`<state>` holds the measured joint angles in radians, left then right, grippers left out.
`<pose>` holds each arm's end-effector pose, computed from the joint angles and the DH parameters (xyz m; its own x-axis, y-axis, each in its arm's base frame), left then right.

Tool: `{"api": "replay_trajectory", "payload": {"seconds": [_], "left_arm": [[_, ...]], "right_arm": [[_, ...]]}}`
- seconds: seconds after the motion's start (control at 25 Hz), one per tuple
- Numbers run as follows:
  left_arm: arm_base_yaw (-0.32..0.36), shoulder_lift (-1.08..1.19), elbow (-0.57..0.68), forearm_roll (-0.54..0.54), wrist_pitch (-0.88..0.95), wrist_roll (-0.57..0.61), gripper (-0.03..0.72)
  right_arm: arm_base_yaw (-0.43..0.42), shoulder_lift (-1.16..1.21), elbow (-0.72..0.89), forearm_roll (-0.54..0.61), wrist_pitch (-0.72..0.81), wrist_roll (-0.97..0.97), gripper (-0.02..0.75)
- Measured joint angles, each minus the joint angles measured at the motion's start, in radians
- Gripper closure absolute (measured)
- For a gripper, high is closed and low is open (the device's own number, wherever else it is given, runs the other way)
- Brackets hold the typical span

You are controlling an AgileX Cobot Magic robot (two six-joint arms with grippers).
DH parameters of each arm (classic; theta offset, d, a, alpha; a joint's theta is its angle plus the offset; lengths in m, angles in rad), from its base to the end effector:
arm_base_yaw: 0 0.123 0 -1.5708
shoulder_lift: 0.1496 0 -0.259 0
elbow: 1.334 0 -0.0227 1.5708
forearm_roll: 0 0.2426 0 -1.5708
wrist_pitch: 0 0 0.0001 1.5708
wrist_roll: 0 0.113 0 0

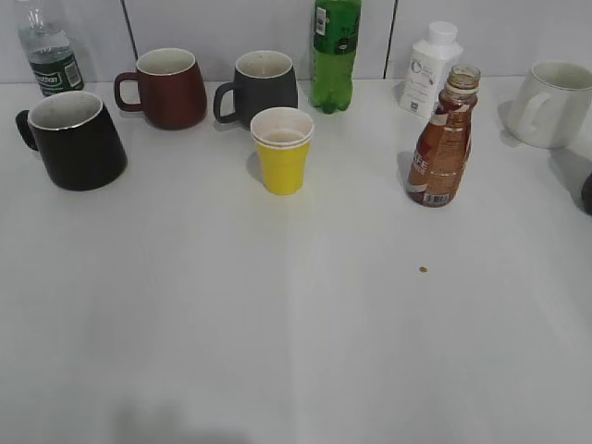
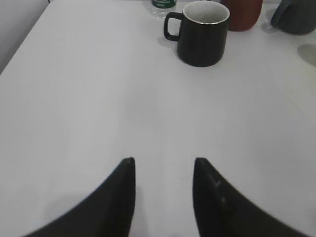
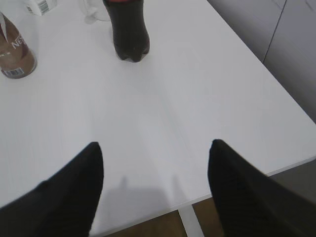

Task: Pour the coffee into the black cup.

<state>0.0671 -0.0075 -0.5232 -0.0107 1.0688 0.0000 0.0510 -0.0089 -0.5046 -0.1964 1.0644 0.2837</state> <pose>0.0299 0.0009 0.2694 -0.4345 -0.0344 -0.9000 -0.0609 0.9981 -0.0087 0.0318 -0.0177 0.2661 -0.4124 0.1628 -0.8963 0.1829 0.9787 0.0936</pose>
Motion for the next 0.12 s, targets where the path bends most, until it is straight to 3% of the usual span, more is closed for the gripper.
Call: {"api": "replay_trajectory", "payload": {"seconds": [0.12], "left_arm": [[0.001,0.000,0.000,0.000,0.000,0.000,0.405]], "right_arm": [[0.000,0.000,0.000,0.000,0.000,0.000,0.217]]}}
